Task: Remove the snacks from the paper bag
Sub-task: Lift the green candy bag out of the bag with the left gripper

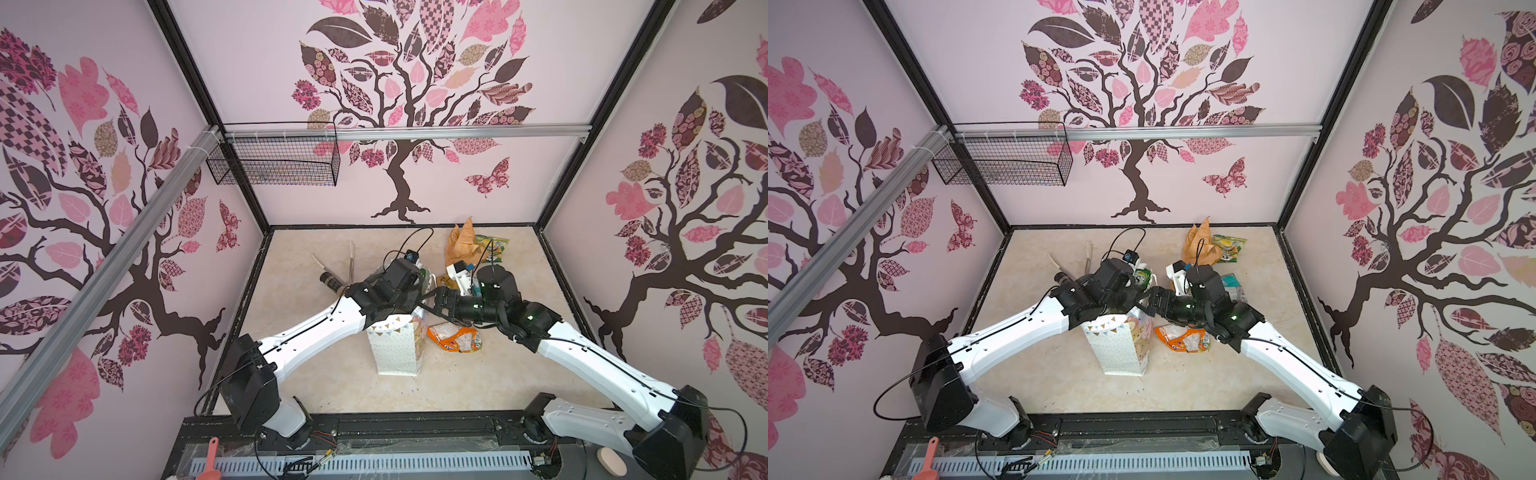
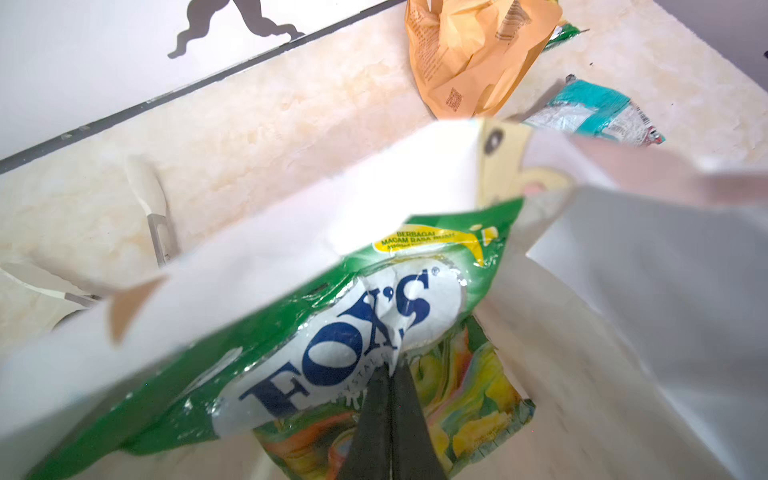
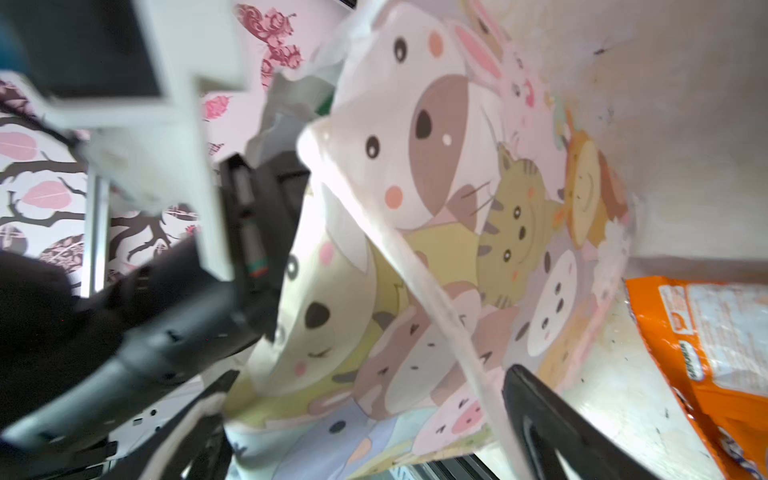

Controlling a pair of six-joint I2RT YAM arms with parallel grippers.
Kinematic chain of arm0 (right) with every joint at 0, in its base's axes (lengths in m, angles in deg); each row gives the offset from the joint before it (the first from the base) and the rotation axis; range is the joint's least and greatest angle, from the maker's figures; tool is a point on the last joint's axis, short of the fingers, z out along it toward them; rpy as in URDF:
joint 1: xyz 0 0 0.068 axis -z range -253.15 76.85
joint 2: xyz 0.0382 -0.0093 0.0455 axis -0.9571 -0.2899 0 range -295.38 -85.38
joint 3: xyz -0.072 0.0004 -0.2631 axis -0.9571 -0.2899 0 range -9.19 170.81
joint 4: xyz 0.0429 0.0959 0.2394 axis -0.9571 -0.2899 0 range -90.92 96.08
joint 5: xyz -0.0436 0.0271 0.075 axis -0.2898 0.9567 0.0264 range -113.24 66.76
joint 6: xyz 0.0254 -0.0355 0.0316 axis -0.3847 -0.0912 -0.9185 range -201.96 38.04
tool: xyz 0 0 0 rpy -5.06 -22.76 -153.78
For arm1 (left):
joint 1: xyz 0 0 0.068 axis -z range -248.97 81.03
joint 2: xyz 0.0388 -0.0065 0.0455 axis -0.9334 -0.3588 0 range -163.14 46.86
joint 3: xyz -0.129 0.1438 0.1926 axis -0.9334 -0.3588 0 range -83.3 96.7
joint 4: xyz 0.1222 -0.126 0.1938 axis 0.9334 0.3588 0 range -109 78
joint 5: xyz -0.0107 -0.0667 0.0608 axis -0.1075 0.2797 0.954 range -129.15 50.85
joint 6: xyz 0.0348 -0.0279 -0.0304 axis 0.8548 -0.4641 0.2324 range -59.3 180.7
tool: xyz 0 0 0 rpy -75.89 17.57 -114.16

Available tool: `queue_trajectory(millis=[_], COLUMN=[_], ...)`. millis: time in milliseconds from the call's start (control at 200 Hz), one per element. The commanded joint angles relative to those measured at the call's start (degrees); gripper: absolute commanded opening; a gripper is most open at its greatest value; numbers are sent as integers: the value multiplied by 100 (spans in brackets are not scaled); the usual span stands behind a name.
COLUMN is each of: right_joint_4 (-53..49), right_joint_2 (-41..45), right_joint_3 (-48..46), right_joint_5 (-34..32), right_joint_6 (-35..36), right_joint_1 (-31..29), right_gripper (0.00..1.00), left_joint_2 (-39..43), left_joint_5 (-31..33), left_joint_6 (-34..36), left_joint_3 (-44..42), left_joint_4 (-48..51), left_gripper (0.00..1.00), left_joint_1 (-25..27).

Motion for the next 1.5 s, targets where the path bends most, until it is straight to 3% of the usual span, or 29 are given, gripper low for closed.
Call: queue_trajectory(millis=[0, 385, 560, 675, 850, 1105, 1495], right_joint_4=[-127, -130, -157, -134, -38, -615, -1044], right_joint_2=[-63, -204, -272, -188, 129, 329, 380], right_joint_3=[-124, -356, -319, -252, -26, 488, 1032], right_joint_5=[-326, -405, -357, -292, -252, -970, -1271], right_joint_6=[261, 478, 489, 425, 261, 611, 937], right_joint_1=[-34, -43, -56, -54, -53, -54, -56], right_gripper=[100, 100, 100, 100, 100, 100, 100], left_joint_2=[190, 209, 302, 372, 419, 709, 932], left_joint_5=[79, -168, -1073, -1202, -876, -653, -528], left_joint_6=[-118, -351, -910, -684, -95, 539, 647], left_joint_3=[-12, 462, 672, 704, 637, 671, 744], left_joint_4=[-283, -74, 77, 53, 106, -76, -127], left_gripper=[0, 0, 0, 0, 0, 0, 0], left_joint_1=[-6, -64, -385, -371, -231, -114, -108])
